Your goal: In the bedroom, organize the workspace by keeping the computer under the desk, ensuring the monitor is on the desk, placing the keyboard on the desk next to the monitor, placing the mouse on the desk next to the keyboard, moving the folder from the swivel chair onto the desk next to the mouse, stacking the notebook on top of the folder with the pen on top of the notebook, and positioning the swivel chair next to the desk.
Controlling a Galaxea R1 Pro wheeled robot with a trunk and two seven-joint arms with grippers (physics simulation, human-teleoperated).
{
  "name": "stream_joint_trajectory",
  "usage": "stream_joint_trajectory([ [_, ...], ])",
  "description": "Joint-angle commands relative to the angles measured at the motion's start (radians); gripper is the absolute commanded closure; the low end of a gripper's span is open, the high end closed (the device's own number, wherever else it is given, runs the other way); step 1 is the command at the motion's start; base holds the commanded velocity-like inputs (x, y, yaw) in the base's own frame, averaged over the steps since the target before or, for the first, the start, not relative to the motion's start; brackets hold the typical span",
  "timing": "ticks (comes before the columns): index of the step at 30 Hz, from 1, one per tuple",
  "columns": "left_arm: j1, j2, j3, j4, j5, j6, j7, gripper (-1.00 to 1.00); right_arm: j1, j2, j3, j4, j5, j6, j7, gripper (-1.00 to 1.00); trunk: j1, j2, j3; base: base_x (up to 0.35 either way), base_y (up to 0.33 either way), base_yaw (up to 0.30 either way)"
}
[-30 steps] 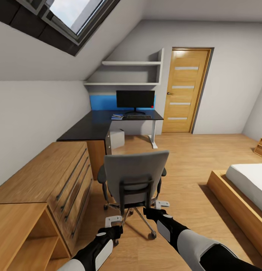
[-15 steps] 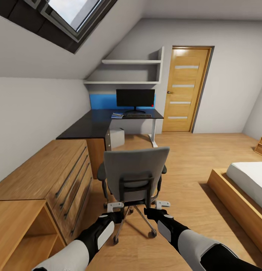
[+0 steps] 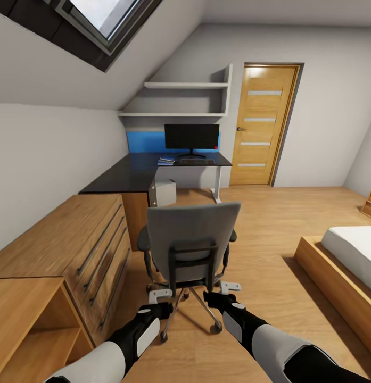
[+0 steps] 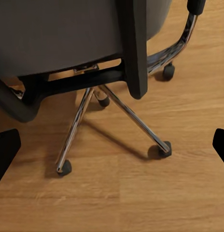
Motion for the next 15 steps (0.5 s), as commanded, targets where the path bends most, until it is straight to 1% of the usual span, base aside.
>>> stream_joint_trajectory([
  [1, -0.001, 0.000, -0.004, 0.002, 0.002, 0.004, 0.007, -1.00, -0.001, 0.000, 0.009, 0.001, -0.008, -0.003, -0.004, -1.00, 0.004, -0.008, -0.004, 0.000, 0.000, 0.000],
  [11, -0.001, 0.000, -0.003, 0.004, 0.002, 0.002, 0.007, -1.00, -0.001, 0.000, 0.009, -0.001, -0.007, -0.005, -0.005, -1.00, 0.042, -0.078, -0.036, 0.000, 0.000, 0.000],
  [15, -0.001, 0.000, -0.004, 0.004, -0.001, 0.001, 0.007, -1.00, -0.001, 0.000, 0.009, 0.002, -0.007, -0.025, -0.004, -1.00, 0.058, -0.106, -0.048, 0.000, 0.000, 0.000],
])
